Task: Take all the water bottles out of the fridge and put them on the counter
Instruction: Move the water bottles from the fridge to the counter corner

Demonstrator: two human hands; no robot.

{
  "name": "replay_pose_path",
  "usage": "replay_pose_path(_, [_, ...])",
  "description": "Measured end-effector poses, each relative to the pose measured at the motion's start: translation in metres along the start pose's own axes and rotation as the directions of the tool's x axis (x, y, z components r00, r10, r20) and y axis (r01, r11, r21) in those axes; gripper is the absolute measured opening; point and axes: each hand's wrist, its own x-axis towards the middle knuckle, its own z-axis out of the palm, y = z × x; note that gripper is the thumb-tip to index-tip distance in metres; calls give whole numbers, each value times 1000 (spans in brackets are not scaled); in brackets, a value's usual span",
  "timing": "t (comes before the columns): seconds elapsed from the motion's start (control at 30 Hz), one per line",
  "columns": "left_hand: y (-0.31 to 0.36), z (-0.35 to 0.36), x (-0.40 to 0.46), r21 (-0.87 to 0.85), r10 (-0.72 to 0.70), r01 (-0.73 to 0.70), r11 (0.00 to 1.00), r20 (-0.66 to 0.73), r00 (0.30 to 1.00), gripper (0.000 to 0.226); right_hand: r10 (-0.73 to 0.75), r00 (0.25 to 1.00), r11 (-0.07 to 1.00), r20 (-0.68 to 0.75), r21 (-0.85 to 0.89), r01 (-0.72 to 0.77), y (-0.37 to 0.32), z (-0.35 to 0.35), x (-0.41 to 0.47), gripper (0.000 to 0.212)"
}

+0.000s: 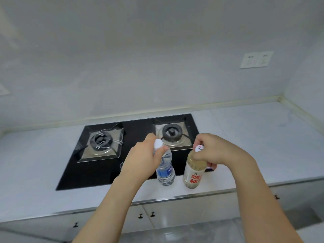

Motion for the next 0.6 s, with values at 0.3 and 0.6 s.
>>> replay_pose_path(0.3, [-134, -96, -51, -6, -96, 96, 995, -128, 987, 32, -98, 992, 988, 79, -109, 106, -136, 98, 10, 14])
replay_pose_path(0.6, [-239, -168, -98, -21, -197, 197, 980, -207, 958, 32, -195, 964, 969, 178, -117, 218, -250, 182, 21, 17])
